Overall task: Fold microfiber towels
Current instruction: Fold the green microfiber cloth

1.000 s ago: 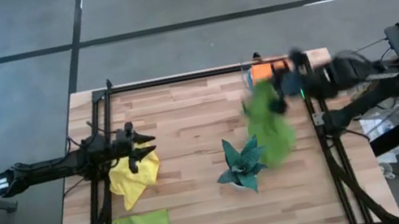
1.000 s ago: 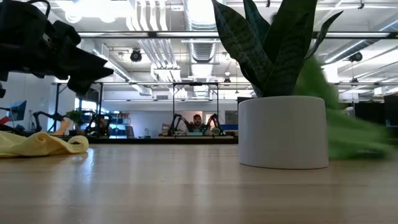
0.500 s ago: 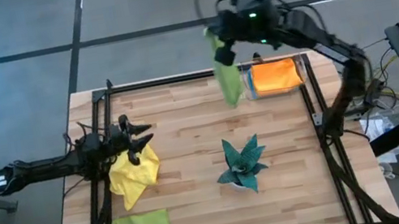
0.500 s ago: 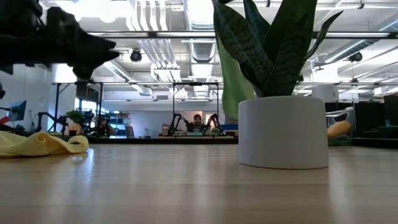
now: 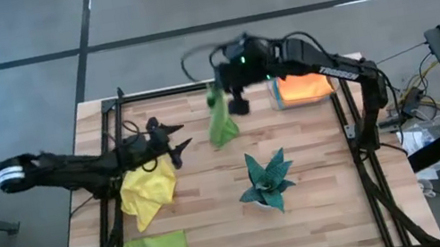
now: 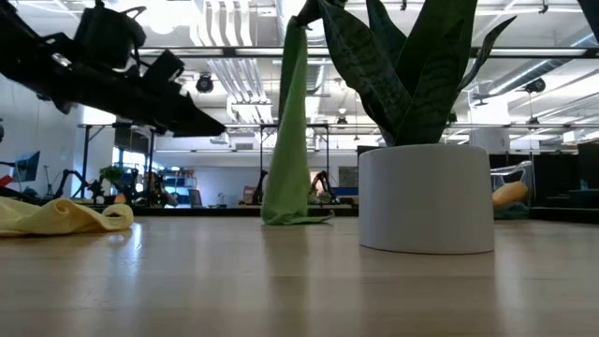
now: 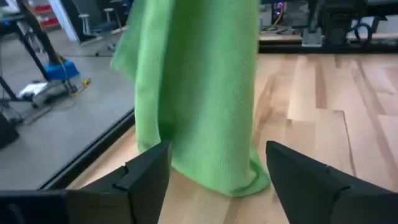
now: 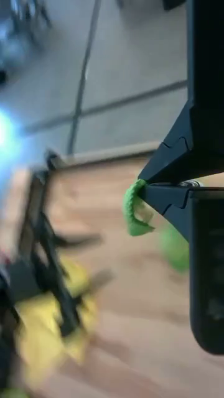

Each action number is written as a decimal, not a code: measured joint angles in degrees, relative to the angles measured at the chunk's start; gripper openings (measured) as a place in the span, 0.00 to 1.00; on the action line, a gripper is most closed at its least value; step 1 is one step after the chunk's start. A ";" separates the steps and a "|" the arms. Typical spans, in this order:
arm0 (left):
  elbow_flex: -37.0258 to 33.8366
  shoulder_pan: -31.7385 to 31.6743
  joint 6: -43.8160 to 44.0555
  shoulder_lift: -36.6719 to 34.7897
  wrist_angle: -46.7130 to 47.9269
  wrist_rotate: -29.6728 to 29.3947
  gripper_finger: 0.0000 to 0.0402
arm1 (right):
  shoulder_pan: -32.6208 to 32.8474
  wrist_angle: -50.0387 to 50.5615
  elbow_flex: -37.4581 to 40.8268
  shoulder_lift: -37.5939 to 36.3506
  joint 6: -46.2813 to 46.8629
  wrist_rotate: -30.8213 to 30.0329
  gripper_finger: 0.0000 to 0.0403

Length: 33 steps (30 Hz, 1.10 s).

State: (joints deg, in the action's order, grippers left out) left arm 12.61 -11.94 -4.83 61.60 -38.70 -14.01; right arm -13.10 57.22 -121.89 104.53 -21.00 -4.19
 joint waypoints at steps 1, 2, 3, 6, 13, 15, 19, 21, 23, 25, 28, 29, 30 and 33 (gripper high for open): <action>-0.13 0.00 -0.75 1.34 -1.90 0.07 0.61 | 0.70 2.88 0.00 -0.21 -0.38 0.12 0.02; -0.18 -0.05 -1.78 2.33 -3.78 0.09 0.61 | 1.45 5.29 0.00 -0.23 -0.43 0.12 0.02; -0.18 -0.08 -2.63 3.04 -5.62 0.12 0.61 | 2.13 7.32 0.00 -0.23 -0.23 0.10 0.02; -0.01 -0.13 -3.50 6.71 -10.52 3.04 0.61 | 3.80 10.40 0.09 -0.23 1.16 -0.36 0.02; 3.04 0.04 -4.73 23.59 -22.50 0.87 0.61 | 4.58 9.35 0.09 -0.23 3.36 -1.28 0.02; 5.02 -0.32 -6.91 29.06 -26.92 -2.05 0.61 | 4.71 9.37 0.09 -0.26 3.44 -1.66 0.02; 10.33 -1.51 -5.90 38.04 -31.76 5.06 0.61 | 5.47 9.61 0.09 -0.26 4.49 -1.61 0.02; 13.13 -1.55 -4.89 41.60 -33.14 8.52 0.61 | 5.57 10.10 0.09 -0.26 4.60 -1.68 0.02; 15.98 -1.51 -4.64 44.32 -34.13 8.53 0.61 | 5.57 10.07 0.09 -0.28 4.70 -1.97 0.02; 18.46 -1.55 -3.55 46.46 -34.29 6.11 0.61 | 5.64 10.07 0.09 -0.28 4.64 -2.06 0.02; 21.47 -1.60 -1.36 49.09 -33.99 1.86 0.61 | 6.00 10.14 0.09 -0.28 4.51 -1.92 0.02; 22.08 -1.57 -1.41 49.80 -33.92 0.24 0.61 | 6.16 10.24 0.09 -0.28 4.47 -1.85 0.02; 22.50 -1.56 -1.62 50.43 -33.82 -1.19 0.61 | 6.28 10.37 0.09 -0.28 4.38 -1.87 0.02; 22.13 -1.55 -1.74 50.19 -32.71 -2.48 0.61 | 6.72 11.87 0.09 -0.28 4.05 -1.97 0.02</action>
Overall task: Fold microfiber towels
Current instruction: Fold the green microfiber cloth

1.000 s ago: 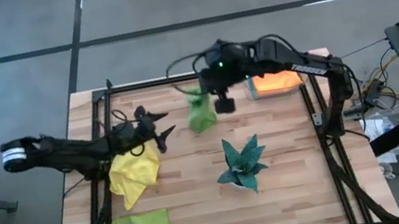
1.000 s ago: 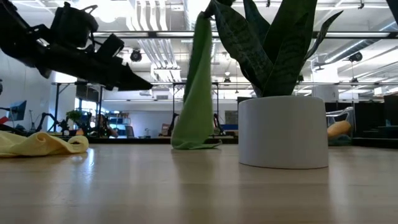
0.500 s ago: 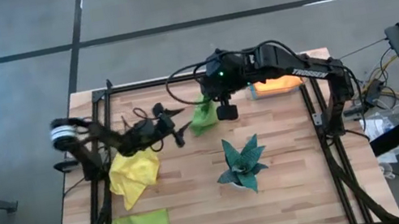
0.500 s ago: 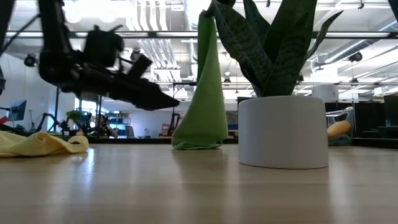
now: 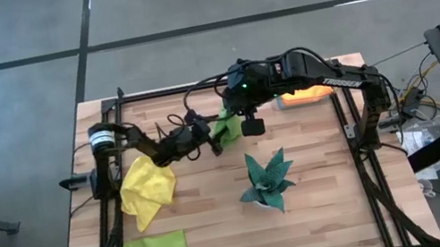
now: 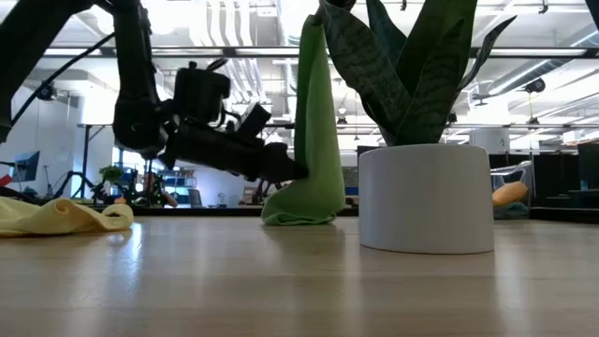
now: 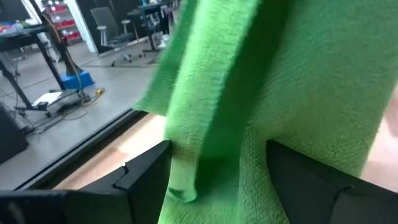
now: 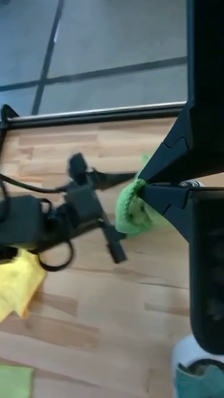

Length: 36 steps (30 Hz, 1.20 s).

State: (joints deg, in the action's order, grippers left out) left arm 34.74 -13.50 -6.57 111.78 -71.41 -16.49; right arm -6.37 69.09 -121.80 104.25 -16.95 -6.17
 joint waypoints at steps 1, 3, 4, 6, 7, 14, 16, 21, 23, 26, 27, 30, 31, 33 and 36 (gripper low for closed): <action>-0.30 0.11 -0.04 -0.87 0.94 -0.15 0.61 | 0.10 0.81 0.00 0.00 0.00 0.01 0.02; -1.45 0.21 -0.10 -3.97 2.46 -0.21 0.61 | 0.16 2.13 0.00 -0.02 0.23 0.08 0.02; -1.91 0.22 -0.17 -5.39 3.12 -0.56 0.61 | 0.20 2.60 0.00 -0.02 0.28 0.10 0.02; -2.11 -0.35 -0.28 -7.11 3.87 -0.86 0.61 | 0.20 2.67 0.00 -0.02 0.27 0.10 0.02; -2.14 -0.74 -0.26 -7.34 4.08 -0.97 0.61 | 0.27 2.45 0.00 -0.02 0.23 0.10 0.02; 1.62 -0.92 -0.27 -2.55 4.81 2.45 0.61 | 0.27 0.21 0.00 -0.02 -1.55 0.08 0.02; 3.00 -1.23 -0.01 -0.28 4.81 2.00 0.61 | 0.27 -0.08 0.00 -0.02 -1.51 0.08 0.02; 5.01 -2.07 1.41 2.94 7.64 1.05 0.52 | 0.37 0.28 -0.13 -0.04 -1.22 0.08 0.02; 4.99 -2.11 1.53 1.64 11.99 1.15 0.39 | 0.37 1.03 -0.13 -0.04 -1.07 0.09 0.02; 4.54 -2.24 -0.30 -0.90 14.97 1.00 0.12 | 0.37 1.40 -0.11 -0.04 -1.08 0.10 0.02; 4.51 -2.27 -1.11 -1.64 14.92 0.89 0.06 | 0.37 1.37 -0.11 -0.04 -1.20 0.10 0.02; 3.94 -2.31 -2.44 -5.06 15.54 0.09 0.02 | 0.37 0.63 -0.09 -0.04 -1.55 0.08 0.02; 3.79 -2.32 -3.12 -6.34 15.57 0.00 0.01 | 0.37 0.52 -0.11 -0.04 -1.70 0.08 0.02; 3.17 -2.30 -4.72 -10.18 19.11 -0.52 0.01 | 0.36 0.58 -0.12 -0.04 -2.20 0.02 0.02; 3.06 -2.34 -8.09 -17.93 30.91 -6.30 0.00 | 0.13 0.65 -0.73 -0.04 -2.66 -3.32 0.02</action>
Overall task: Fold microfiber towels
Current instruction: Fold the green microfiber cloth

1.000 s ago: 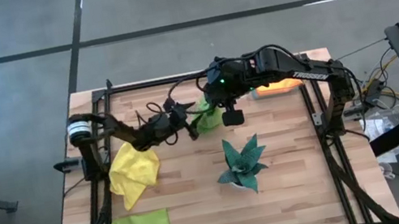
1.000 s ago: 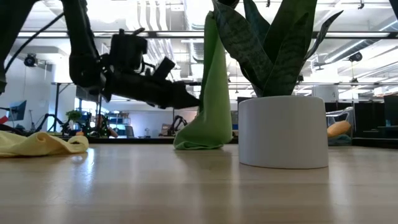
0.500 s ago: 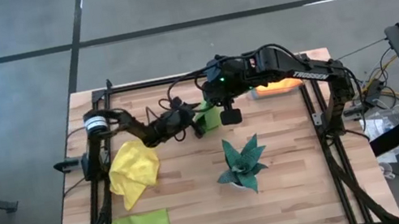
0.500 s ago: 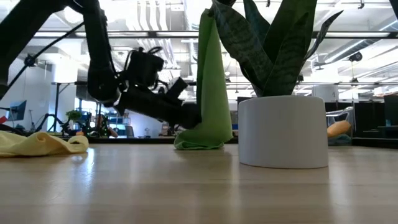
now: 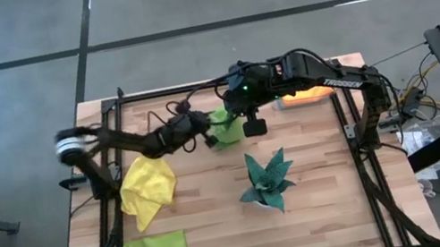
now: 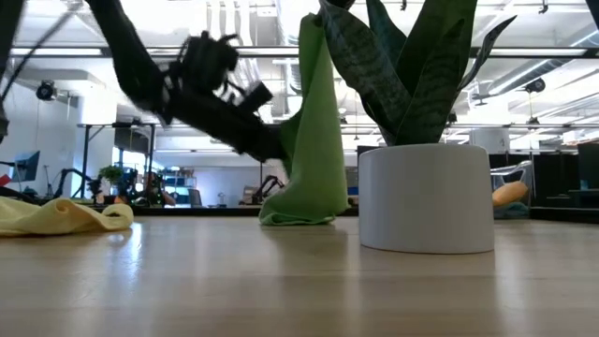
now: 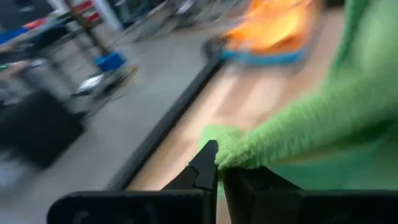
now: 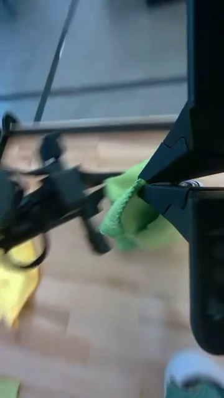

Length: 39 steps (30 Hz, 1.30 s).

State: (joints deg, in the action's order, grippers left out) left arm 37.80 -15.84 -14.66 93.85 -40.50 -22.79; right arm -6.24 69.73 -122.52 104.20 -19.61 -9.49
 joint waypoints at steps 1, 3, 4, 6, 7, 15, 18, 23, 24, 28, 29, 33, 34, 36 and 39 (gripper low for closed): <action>-0.02 -0.15 -1.01 -3.12 4.50 -1.89 0.00 | -0.13 -0.02 -0.22 0.00 -0.43 -1.74 0.02; 0.62 -0.73 -2.05 -9.54 14.87 -3.78 0.00 | -0.87 -0.08 -1.01 0.00 -1.36 -4.31 0.02; 0.97 -1.12 -2.07 -12.84 20.23 -4.26 0.00 | -1.40 -0.20 -1.29 0.00 -1.86 -4.86 0.02; 1.55 -1.82 -2.07 -18.44 29.24 -4.85 0.00 | -2.71 -0.66 -1.76 -0.01 -2.54 -5.26 0.02; 1.62 -2.20 -2.09 -21.26 32.56 -5.09 0.00 | -3.47 -1.02 -1.77 -0.02 -2.60 -5.42 0.02; 6.66 -4.98 0.34 -35.72 56.84 -6.20 0.00 | -11.67 -2.80 4.29 -0.02 0.52 -5.37 0.02; 10.10 -6.34 -0.79 -36.24 62.27 -5.98 0.00 | -13.76 -7.69 7.27 -0.02 0.62 -5.12 0.02; 20.07 -11.71 -9.51 -33.88 67.89 -6.22 0.00 | -17.35 -21.23 9.49 0.00 -4.16 -5.64 0.02; 22.65 -12.61 -11.41 -33.29 69.36 -6.26 0.00 | -17.91 -22.49 8.77 0.00 -5.09 -5.77 0.02; 32.55 -13.75 -13.54 -31.72 76.95 -6.29 0.00 | -18.97 -22.73 5.79 -0.19 -6.84 -5.72 0.02; 34.26 -13.68 -12.96 -31.49 79.67 -6.24 0.00 | -18.95 -22.08 5.73 -0.24 -6.85 -5.64 0.02; 34.41 -12.15 -5.43 -30.83 90.75 -4.09 0.00 | -18.61 -14.98 8.19 -0.22 -3.72 -2.80 0.02; 32.88 -11.80 -2.52 -30.66 93.03 -2.25 0.00 | -18.31 -13.85 9.80 -0.22 -1.74 -1.04 0.02; 28.64 -10.90 2.93 -30.38 96.42 3.48 0.00 | -17.36 -12.63 14.25 -0.22 1.88 2.32 0.02; 20.46 -7.44 8.98 -29.49 95.07 9.93 0.00 | -14.87 -12.35 22.05 -0.22 5.23 3.80 0.02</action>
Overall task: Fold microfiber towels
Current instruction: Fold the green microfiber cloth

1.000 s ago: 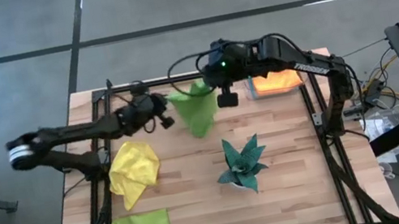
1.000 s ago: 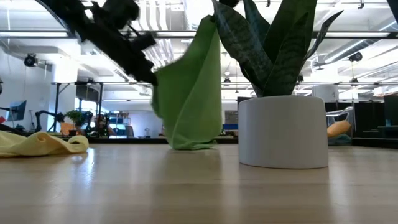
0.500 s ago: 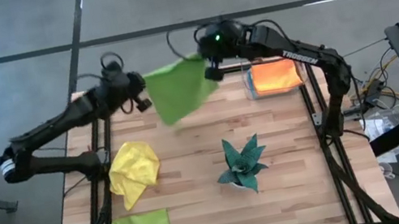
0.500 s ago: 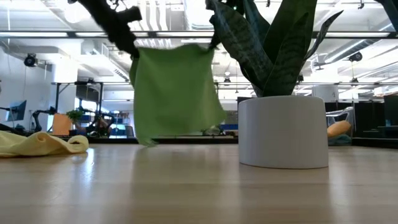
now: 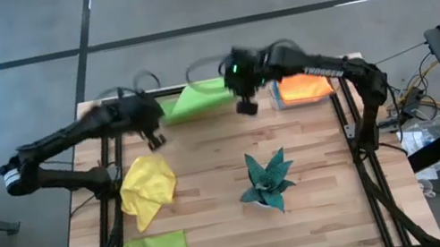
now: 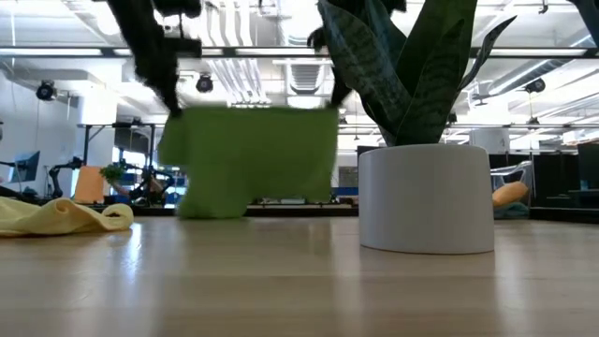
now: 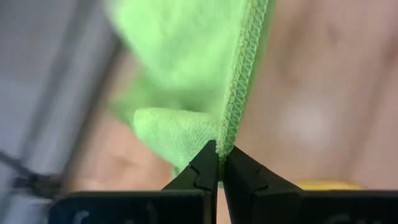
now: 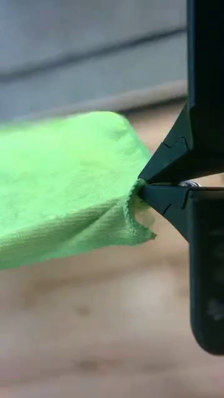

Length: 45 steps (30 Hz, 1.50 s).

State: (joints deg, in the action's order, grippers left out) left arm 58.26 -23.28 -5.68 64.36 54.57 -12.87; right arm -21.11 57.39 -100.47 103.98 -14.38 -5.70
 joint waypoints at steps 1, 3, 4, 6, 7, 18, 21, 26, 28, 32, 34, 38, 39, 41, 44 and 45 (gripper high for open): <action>-2.93 1.47 1.62 0.55 -1.34 0.69 0.00 | 0.95 -0.20 2.57 -0.02 0.88 0.18 0.02; -8.11 4.64 4.42 2.07 -4.40 1.37 0.00 | 3.07 -1.25 7.78 -0.09 2.31 0.40 0.02; -10.18 6.22 5.51 3.02 -5.95 1.57 0.00 | 4.14 -1.85 10.13 -0.09 2.93 0.51 0.02; -13.23 9.04 7.05 5.04 -9.02 2.56 0.00 | 6.06 -2.16 13.82 -0.09 4.43 0.69 0.02; -14.06 10.48 7.99 6.27 -9.92 3.81 0.00 | 6.94 -2.28 15.10 -0.09 5.36 1.02 0.02; -12.05 17.50 11.44 18.49 -11.41 22.91 0.05 | 10.72 0.21 18.64 -0.17 9.30 12.78 0.07; -11.12 17.50 11.34 19.96 -9.11 22.92 0.15 | 10.66 1.07 17.66 -0.24 9.19 12.73 0.15; -7.74 17.52 9.71 16.67 -3.40 23.00 0.32 | 10.72 2.64 15.17 -0.64 6.73 10.53 0.33; -5.93 17.51 7.85 13.55 -0.89 23.07 0.37 | 10.71 1.96 14.67 -0.66 5.98 8.58 0.39; -3.47 16.18 4.01 7.29 -1.07 15.84 0.41 | 10.10 -3.13 15.78 -0.66 5.89 3.46 0.46; -3.72 14.67 3.77 4.73 -6.31 4.93 0.41 | 9.58 -7.23 17.25 -0.62 7.01 0.88 0.47; -6.80 9.50 2.49 4.83 -16.27 1.64 0.41 | 8.49 -14.43 19.40 1.03 9.95 -0.40 0.44; -7.87 8.83 2.36 5.60 -19.27 1.85 0.41 | 8.36 -15.68 19.86 1.84 10.21 -0.43 0.43; -10.14 8.11 2.28 7.87 -24.09 1.91 0.41 | 8.36 -17.24 20.91 3.59 10.16 -0.62 0.41; -12.73 7.82 3.75 12.31 -30.54 1.78 0.41 | 8.56 -19.58 21.74 6.93 8.55 -1.56 0.41; -13.19 7.77 4.80 13.86 -31.94 1.63 0.41 | 8.62 -19.46 21.77 8.23 7.92 -1.65 0.42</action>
State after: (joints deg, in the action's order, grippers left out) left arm 45.07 -15.51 -0.88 78.22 22.63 -11.23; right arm -12.49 37.93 -78.71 112.22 -6.46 -7.35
